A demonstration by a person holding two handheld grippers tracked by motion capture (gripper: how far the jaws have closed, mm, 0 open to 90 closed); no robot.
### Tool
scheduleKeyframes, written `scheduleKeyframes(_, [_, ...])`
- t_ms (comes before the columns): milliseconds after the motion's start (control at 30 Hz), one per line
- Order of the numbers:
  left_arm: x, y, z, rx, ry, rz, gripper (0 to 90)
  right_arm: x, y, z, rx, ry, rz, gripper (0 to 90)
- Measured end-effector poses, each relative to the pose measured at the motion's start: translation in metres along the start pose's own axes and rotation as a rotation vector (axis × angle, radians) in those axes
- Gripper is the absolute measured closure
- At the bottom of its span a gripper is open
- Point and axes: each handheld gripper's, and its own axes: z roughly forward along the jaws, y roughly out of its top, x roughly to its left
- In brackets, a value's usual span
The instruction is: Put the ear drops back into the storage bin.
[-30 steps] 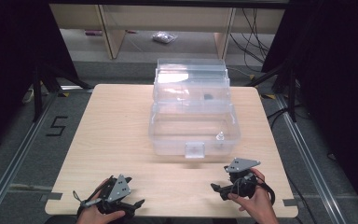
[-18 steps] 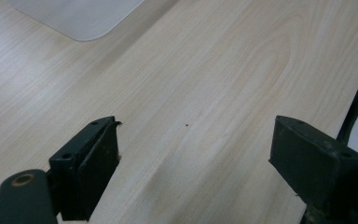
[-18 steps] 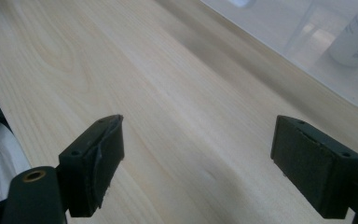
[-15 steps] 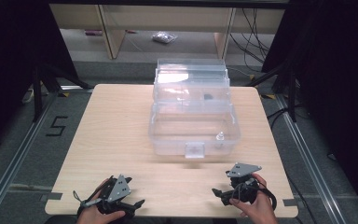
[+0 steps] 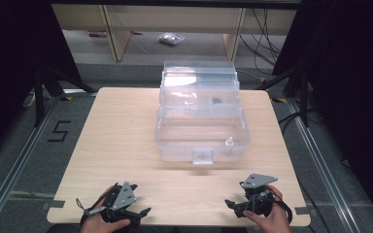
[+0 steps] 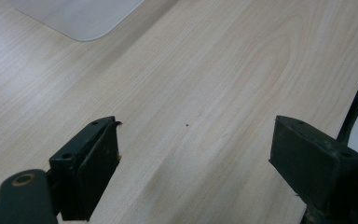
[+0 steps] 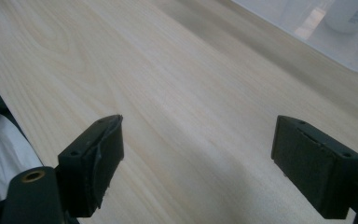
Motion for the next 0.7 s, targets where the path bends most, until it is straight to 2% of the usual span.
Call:
scheduleKeyframes(67, [0.000,0.000,0.001,-0.004,0.010,0.002,15.0,0.000,-0.001,-0.003,0.032,0.010,0.014,17.7])
scheduleKeyframes(100, [0.000,-0.001,0.001,-0.003,0.010,0.003,15.0,0.000,-0.002,-0.003,0.029,0.009,0.014,17.7])
scheduleKeyframes(133, [0.000,0.000,0.001,-0.005,0.010,0.001,15.0,0.000,-0.003,-0.001,0.004,-0.004,0.011,17.7])
scheduleKeyframes(167, [0.000,0.000,0.001,-0.005,0.012,0.002,15.0,-0.001,-0.004,-0.003,0.020,0.002,0.014,17.7])
scheduleKeyframes(300, [-0.001,0.000,0.000,-0.002,0.004,0.001,15.0,0.001,-0.008,-0.005,0.014,0.002,0.037,17.5])
scheduleKeyframes(333, [0.000,0.000,0.001,-0.005,0.009,0.003,15.0,0.000,-0.009,-0.007,0.027,-0.001,0.021,17.5])
scheduleKeyframes(433, [0.000,-0.001,0.001,-0.010,0.005,0.004,14.9,0.000,-0.011,-0.008,0.026,0.005,0.018,17.5])
scheduleKeyframes(467, [0.000,0.000,0.001,-0.009,0.006,0.006,15.0,0.000,-0.013,-0.007,0.003,-0.007,0.000,17.5])
scheduleKeyframes(500, [0.000,0.000,0.001,-0.005,0.011,0.003,15.0,0.001,-0.013,-0.008,0.026,0.000,0.025,17.5])
scheduleKeyframes(567, [0.000,0.000,0.001,-0.004,0.011,0.004,15.0,0.000,-0.014,-0.007,0.021,-0.002,0.012,17.4])
scheduleKeyframes(633, [-0.001,-0.001,0.001,-0.016,0.002,0.000,15.0,0.004,-0.015,-0.009,0.049,0.000,0.062,17.3])
scheduleKeyframes(667, [-0.001,-0.001,0.001,-0.016,0.002,0.000,15.0,0.002,-0.015,-0.009,0.041,0.001,0.035,17.3])
scheduleKeyframes(700, [0.000,0.000,0.001,-0.006,0.009,0.003,15.0,0.002,-0.014,-0.009,0.039,0.001,0.032,17.3])
